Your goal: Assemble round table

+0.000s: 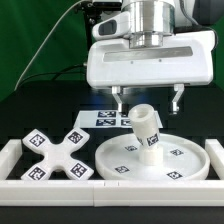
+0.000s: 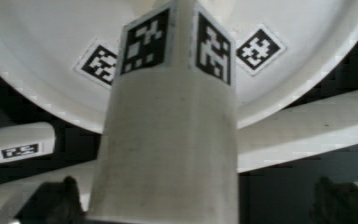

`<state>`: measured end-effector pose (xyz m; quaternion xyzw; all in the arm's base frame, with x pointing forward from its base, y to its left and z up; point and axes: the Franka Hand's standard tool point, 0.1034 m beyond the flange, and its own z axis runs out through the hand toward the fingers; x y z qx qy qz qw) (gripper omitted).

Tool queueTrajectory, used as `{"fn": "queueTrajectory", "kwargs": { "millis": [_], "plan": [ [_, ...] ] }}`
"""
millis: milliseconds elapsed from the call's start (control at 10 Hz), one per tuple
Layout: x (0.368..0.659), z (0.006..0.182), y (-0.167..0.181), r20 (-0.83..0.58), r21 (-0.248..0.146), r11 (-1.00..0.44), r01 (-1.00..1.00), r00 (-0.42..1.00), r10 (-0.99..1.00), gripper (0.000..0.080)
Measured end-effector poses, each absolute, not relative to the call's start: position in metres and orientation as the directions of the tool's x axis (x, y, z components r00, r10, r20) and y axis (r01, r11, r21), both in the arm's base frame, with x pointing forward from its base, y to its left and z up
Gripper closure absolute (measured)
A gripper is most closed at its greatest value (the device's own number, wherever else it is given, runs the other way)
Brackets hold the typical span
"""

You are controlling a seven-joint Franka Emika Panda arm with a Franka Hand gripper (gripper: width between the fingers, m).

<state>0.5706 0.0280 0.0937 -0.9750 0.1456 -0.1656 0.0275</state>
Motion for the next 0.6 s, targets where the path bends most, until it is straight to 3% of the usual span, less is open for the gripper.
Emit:
{"fn": "queueTrajectory", "kwargs": {
  "millis": [600],
  "plan": [
    [0.577,0.096,0.016,-0.111,-0.155,-0.930,-0.333,0.941,-0.319,0.0151]
  ]
}}
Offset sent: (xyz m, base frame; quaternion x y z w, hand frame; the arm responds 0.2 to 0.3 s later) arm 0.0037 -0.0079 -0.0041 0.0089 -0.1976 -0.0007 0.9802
